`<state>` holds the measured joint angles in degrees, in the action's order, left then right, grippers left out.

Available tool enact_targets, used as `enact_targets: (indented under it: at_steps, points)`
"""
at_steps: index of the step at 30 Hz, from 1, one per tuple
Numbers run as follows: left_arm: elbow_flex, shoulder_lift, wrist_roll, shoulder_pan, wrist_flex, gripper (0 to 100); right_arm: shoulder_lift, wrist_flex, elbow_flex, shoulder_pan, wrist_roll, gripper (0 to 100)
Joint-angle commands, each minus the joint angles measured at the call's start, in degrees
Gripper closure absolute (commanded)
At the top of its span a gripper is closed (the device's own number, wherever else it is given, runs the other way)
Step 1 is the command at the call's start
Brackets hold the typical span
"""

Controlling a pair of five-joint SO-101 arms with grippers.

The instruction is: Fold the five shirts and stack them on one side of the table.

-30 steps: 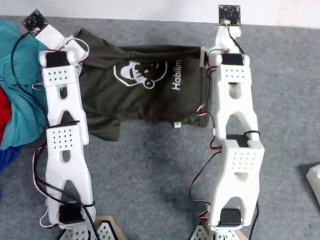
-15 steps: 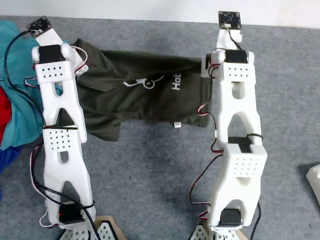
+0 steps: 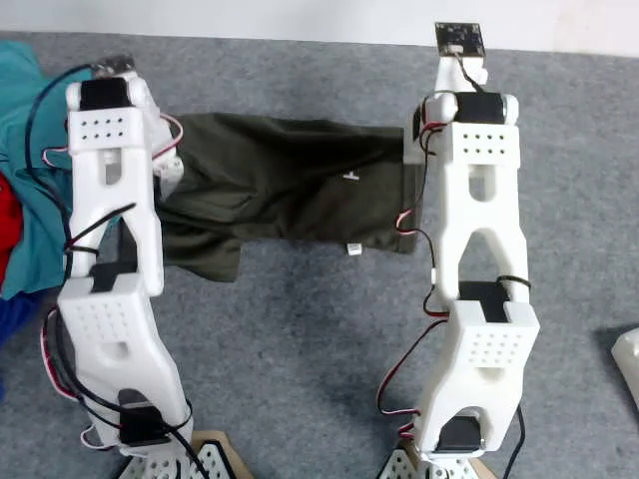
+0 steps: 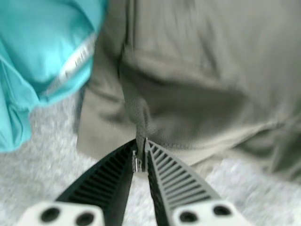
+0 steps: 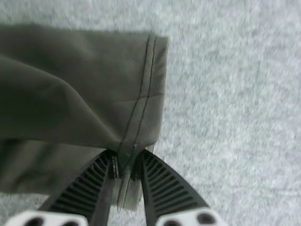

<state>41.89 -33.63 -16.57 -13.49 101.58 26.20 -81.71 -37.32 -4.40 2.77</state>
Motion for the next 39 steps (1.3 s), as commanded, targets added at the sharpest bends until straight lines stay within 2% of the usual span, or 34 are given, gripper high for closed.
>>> enact_targets:
  at_steps: [1,6,10,16,21,25,32,39]
  points:
    - [-8.4,7.8,1.9,-0.7,-2.6,99,-4.2,-3.0,-2.8,-0.5,0.7,99.1]
    - [-16.1,9.5,2.1,-3.7,-3.6,99,-4.3,-3.9,-1.3,-0.2,1.0,99.1]
    - [-22.4,11.9,7.1,-4.3,-3.6,99,-4.4,-1.8,2.9,-0.1,1.0,99.1]
    - [-32.4,21.8,7.6,-5.0,-6.2,99,-4.4,-0.4,6.3,-0.1,1.0,99.1]
    - [-45.9,31.2,7.5,-5.6,-16.8,99,-4.5,-0.4,7.2,-0.4,1.0,99.1]
    - [-54.4,32.0,7.4,-6.8,-25.5,99,-4.4,-0.8,7.3,-0.9,0.9,99.1]
    - [-57.5,25.8,7.5,-8.5,-34.3,99,-4.5,-1.6,7.3,-1.1,1.0,99.1]
    - [-57.5,23.6,7.6,-9.0,-36.0,99,-4.7,-5.3,6.5,-0.8,1.1,99.1]
